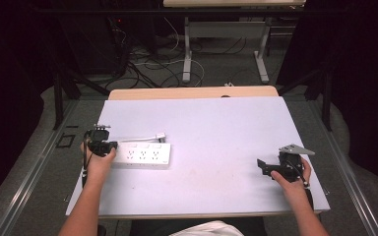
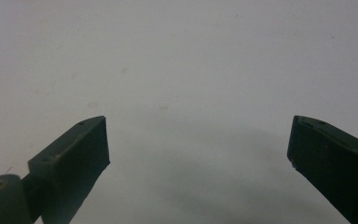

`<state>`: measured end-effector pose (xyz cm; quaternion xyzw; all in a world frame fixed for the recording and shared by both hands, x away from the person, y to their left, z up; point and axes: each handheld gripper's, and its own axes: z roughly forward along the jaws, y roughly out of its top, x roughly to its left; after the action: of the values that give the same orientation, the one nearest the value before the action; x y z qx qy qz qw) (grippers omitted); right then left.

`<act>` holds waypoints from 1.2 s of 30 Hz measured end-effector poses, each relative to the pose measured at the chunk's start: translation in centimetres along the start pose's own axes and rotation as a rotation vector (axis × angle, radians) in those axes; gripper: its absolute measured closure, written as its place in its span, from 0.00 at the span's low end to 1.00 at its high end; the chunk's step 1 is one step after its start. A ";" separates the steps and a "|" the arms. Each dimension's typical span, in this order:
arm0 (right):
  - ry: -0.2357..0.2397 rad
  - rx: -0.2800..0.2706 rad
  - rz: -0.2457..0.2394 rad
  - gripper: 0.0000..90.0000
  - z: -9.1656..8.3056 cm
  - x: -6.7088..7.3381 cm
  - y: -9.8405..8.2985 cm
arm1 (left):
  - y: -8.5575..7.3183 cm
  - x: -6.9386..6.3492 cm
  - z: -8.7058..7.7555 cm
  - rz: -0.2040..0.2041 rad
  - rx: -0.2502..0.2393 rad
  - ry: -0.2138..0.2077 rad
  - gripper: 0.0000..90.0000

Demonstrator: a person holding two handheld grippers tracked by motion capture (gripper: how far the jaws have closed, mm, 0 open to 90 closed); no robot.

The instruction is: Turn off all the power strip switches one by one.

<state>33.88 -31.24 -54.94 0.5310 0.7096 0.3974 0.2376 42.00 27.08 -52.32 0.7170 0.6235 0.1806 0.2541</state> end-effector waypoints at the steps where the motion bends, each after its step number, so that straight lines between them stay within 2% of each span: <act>1: 0.002 -0.001 0.003 0.05 0.0 0.0 0.0 | 0.0 0.0 0.0 0.000 0.000 0.000 1.00; 10: 0.008 0.000 0.005 0.06 0.1 0.1 0.0 | 0.1 0.2 0.0 -0.003 0.007 -0.014 1.00; 14: 0.009 0.000 0.010 0.06 0.1 0.1 0.0 | 0.1 0.1 0.1 0.003 0.005 -0.006 1.00; 18: 0.011 0.001 0.006 0.06 0.1 0.1 0.0 | 0.1 -0.1 0.1 0.015 0.015 0.005 1.00; 19: 0.011 0.001 0.008 0.06 0.0 0.1 0.0 | 0.2 -0.2 0.1 0.042 0.031 0.018 1.00; 25: 0.011 -0.003 0.005 0.06 0.0 0.1 0.1 | 0.3 -0.3 0.1 0.034 0.024 0.022 1.00; 27: 0.005 -0.009 0.015 0.06 0.0 0.1 0.0 | 0.0 -0.1 0.1 0.006 0.007 0.008 1.00; 30: 0.010 -0.002 0.006 0.06 0.0 0.0 0.0 | -0.2 0.0 0.0 -0.004 -0.020 0.009 1.00; 36: 0.008 0.000 0.010 0.06 0.0 0.0 0.0 | -0.3 -0.1 -0.1 0.005 -0.027 0.018 1.00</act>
<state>33.90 -31.18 -54.92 0.5328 0.7080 0.4008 0.2329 41.71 26.98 -52.40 0.7132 0.6216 0.1962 0.2578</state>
